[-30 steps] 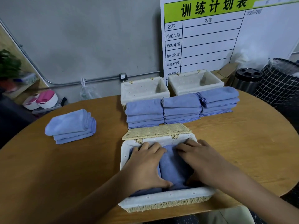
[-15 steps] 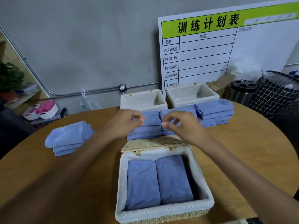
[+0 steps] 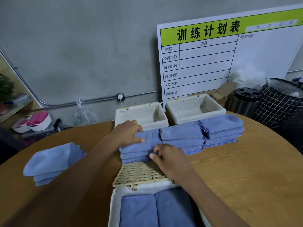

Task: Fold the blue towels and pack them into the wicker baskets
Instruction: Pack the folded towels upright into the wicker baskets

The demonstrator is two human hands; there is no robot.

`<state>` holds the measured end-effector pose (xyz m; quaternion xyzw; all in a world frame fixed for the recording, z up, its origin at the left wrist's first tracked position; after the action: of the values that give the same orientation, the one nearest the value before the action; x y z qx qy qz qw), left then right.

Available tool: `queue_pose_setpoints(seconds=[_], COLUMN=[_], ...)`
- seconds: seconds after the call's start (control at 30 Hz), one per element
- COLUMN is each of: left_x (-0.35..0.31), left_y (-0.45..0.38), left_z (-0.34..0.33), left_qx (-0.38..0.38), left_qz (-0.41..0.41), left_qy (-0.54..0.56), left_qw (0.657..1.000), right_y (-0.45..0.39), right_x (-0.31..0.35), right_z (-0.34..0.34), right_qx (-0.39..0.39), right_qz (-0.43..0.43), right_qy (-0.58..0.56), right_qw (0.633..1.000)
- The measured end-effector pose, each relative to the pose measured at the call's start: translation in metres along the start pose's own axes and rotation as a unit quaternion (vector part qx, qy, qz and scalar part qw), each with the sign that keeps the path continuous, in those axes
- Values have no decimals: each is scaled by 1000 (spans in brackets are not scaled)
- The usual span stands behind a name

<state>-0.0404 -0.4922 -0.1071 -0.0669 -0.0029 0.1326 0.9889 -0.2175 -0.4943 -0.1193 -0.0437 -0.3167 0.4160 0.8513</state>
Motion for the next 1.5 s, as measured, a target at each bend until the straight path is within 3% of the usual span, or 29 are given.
queue_pose_setpoints(seconds=[0.1,0.33,0.5,0.57,0.63,0.77,0.83,1.03,1.1,1.27,1.5], left_x=[-10,-16,-26,-24,-24,-37,-42,-67,-71,-73,-74], left_y=[5,16,49,70,96,148,172,232,245,261,257], left_z=[2,17,76,110,134,129,117,83,77,68,61], left_qx=[-11,-18,-115,-187,-228,-197,-185,-68,-50,-58,-83], left_qz=[-20,35,44,86,149,238,268,263,244,196,143], left_qy=[-18,95,117,203,332,548,562,546,519,388,300], left_qw=[1000,995,985,957,903,777,760,793,817,899,940], right_y=[-1,-1,-4,-3,1,25,43,107,118,136,142], right_x=[-5,5,13,18,29,60,65,64,60,57,57], right_z=[-1,12,39,54,59,58,59,42,41,27,4], right_qx=[-1,-44,-90,-107,-70,54,73,117,122,168,199], right_qz=[-8,28,-7,-53,-103,-172,-188,-215,-205,-191,-144], right_qy=[-2,33,-127,-229,-357,-514,-521,-477,-452,-400,-354], right_qw=[1000,998,988,966,926,839,829,844,860,881,902])
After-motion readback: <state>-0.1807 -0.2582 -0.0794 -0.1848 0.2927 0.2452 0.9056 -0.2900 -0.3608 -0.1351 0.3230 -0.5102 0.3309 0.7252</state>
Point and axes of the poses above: each hand's wrist, its own y-axis away from the middle knuckle, its own z-axis out of the back of the hand, x = y × z, the point moved 10 cm from there along -y, towards the middle knuckle, and after that the axes turned 14 degrees about -x, right-handed, at the moved point
